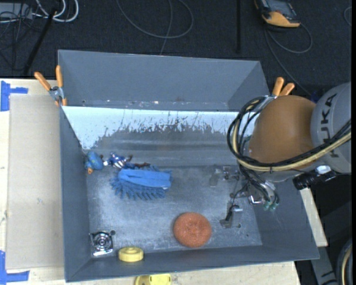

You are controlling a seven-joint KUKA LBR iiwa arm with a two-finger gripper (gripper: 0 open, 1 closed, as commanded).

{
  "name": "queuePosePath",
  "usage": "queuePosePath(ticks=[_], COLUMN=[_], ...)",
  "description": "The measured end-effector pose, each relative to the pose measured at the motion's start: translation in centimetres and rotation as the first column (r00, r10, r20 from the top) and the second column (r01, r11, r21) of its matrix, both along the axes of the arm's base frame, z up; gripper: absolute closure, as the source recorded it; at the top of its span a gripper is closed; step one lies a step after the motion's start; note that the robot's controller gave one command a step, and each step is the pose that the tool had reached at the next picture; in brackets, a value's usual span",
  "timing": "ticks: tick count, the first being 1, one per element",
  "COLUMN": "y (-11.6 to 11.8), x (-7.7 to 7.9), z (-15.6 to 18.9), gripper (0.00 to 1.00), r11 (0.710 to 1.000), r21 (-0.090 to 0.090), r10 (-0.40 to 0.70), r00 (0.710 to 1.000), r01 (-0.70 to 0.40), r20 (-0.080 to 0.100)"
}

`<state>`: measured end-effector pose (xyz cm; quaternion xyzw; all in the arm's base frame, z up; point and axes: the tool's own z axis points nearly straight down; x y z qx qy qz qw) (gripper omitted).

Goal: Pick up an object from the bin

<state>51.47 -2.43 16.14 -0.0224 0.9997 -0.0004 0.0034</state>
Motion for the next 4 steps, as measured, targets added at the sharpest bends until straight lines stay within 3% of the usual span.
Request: queuePosePath(ticks=[1,2,3,4], y=[0.9,3.6,2.0,2.0], x=[1.3,0.2,-2.8,-2.8], z=[-3.4,-7.4,-9.1,-9.1], gripper=[0.0,0.0,1.0,1.0], r11=[0.994,0.999,0.999,0.999], r21=[0.002,0.0,0.002,0.002], r10=[0.111,0.045,-0.043,-0.042], r00=[0.994,0.999,0.999,0.999], r01=[-0.111,-0.045,0.043,0.042], r20=[-0.01,-0.003,-0.013,-0.013])
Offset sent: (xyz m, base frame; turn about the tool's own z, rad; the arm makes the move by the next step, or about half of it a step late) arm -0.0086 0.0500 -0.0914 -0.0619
